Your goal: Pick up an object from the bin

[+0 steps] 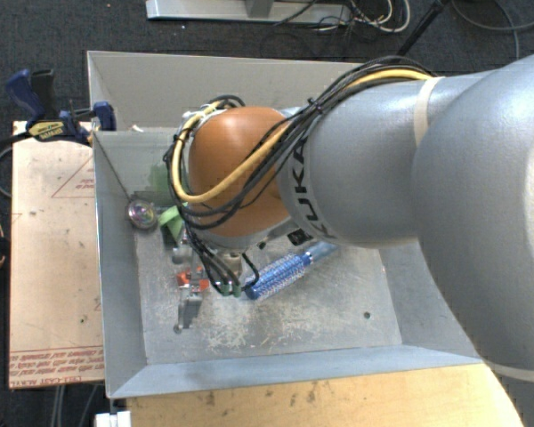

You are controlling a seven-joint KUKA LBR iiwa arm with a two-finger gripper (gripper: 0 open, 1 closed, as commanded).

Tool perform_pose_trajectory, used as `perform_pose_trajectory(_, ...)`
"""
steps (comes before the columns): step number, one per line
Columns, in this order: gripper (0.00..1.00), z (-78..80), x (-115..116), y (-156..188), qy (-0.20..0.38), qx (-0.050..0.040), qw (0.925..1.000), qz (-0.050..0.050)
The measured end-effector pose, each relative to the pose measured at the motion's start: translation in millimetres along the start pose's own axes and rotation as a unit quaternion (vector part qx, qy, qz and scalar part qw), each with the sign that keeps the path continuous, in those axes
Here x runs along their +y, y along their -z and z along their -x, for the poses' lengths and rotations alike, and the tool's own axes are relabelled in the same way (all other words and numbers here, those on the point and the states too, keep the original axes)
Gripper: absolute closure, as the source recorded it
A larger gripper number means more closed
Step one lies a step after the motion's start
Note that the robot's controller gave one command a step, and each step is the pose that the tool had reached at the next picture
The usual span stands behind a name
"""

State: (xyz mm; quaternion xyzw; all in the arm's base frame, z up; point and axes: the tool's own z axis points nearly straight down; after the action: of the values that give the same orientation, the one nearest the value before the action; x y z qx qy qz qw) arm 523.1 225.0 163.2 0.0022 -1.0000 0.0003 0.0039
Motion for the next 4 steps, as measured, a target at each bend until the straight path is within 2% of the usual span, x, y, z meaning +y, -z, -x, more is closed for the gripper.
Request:
perform_pose_trajectory(1,0.00,-3.0,-43.3,-57.2,0.041,-0.0175,0.9990,0.005)
perform_pose_trajectory(2,0.00,3.1,-54.5,-63.1,0.090,-0.0237,0.9956,0.006)
perform_pose_trajectory(3,0.00,-3.6,-60.5,-76.3,0.090,-0.0032,0.9959,0.001)
perform_pose_trajectory(4,0.00,3.3,4.5,-84.1,0.062,-0.0068,0.9981,0.002)
